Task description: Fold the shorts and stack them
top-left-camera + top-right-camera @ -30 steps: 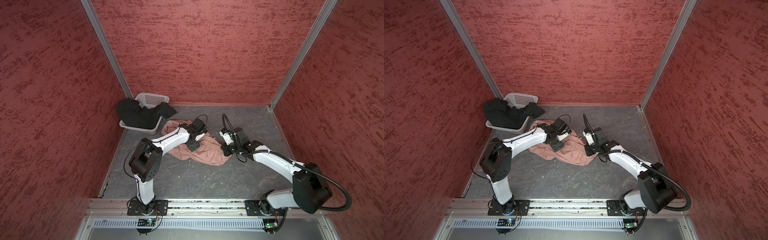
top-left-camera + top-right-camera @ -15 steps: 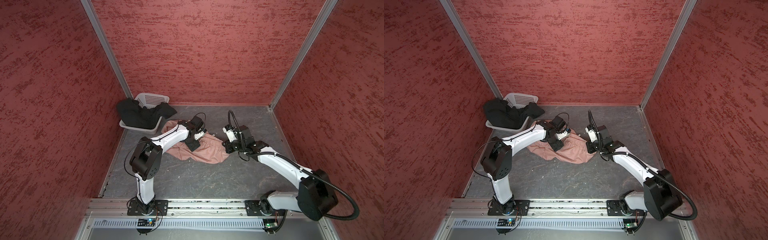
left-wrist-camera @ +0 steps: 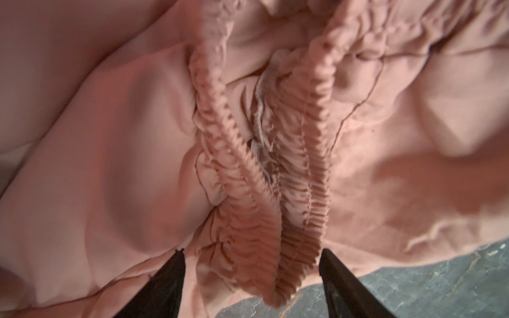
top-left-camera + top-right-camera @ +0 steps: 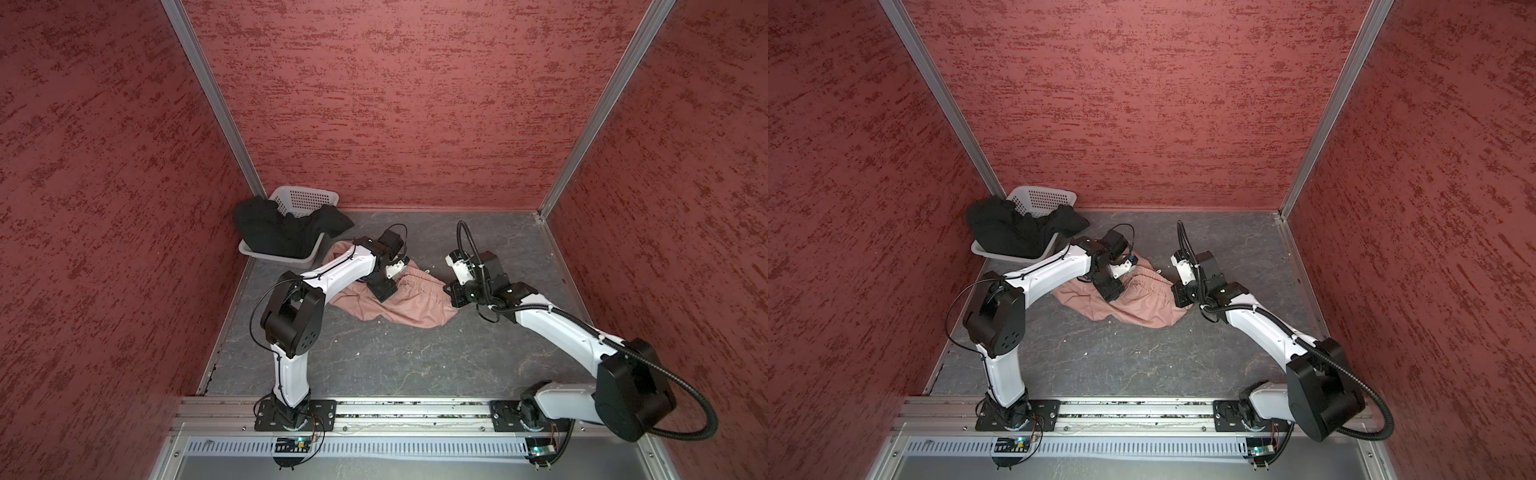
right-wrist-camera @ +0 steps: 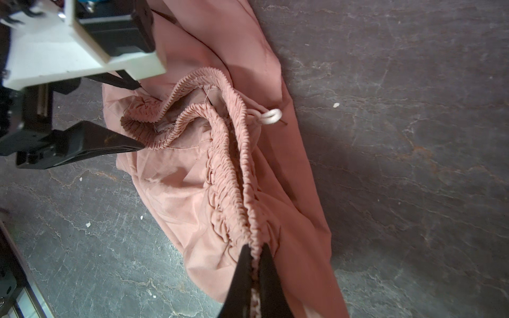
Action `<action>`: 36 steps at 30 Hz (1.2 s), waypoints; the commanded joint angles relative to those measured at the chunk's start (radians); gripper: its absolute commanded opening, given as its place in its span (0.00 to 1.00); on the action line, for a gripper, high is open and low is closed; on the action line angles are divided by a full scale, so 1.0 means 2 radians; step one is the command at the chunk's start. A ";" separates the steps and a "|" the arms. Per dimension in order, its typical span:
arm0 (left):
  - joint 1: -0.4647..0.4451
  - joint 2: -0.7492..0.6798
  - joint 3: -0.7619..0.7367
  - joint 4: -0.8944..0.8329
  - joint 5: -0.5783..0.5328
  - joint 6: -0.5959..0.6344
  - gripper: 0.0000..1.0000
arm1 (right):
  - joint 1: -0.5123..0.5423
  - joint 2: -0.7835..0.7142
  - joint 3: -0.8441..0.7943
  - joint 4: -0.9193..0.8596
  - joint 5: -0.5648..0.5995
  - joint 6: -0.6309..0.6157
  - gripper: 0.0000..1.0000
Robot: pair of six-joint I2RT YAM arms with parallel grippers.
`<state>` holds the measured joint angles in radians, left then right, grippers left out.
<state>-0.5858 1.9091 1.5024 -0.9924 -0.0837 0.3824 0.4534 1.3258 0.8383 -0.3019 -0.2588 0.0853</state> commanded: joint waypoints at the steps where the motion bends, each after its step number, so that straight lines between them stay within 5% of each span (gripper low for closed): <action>1: -0.003 0.009 0.008 0.013 0.006 0.008 0.64 | -0.003 -0.011 -0.002 0.020 -0.006 0.002 0.04; 7: -0.005 0.008 -0.002 -0.004 0.004 0.002 0.45 | -0.005 -0.012 0.001 0.024 -0.005 0.006 0.04; 13: -0.003 0.005 -0.013 0.004 -0.002 -0.007 0.00 | -0.009 -0.020 0.006 0.020 0.001 0.005 0.02; 22: -0.008 -0.038 0.030 -0.026 -0.018 -0.011 0.00 | -0.022 -0.043 0.024 0.001 0.016 0.003 0.00; 23: -0.008 -0.043 0.032 -0.030 -0.032 -0.012 0.05 | -0.023 -0.046 0.022 0.002 0.014 0.002 0.00; 24: -0.009 -0.049 0.033 -0.033 -0.042 -0.012 0.40 | -0.023 -0.047 0.021 0.004 0.010 0.003 0.00; 25: -0.009 -0.055 0.032 -0.033 -0.049 -0.010 0.90 | -0.025 -0.046 0.021 0.007 0.008 0.002 0.00; 26: -0.010 -0.060 0.030 -0.031 -0.053 -0.008 1.00 | -0.025 -0.044 0.020 0.009 0.005 0.002 0.00; 36: -0.062 -0.051 -0.036 0.012 -0.073 0.028 0.99 | -0.027 -0.033 0.021 0.018 -0.016 0.000 0.00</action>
<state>-0.6888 1.7958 1.4689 -1.0092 -0.2150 0.4034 0.4065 1.2617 0.8444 -0.3016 -0.2665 0.0975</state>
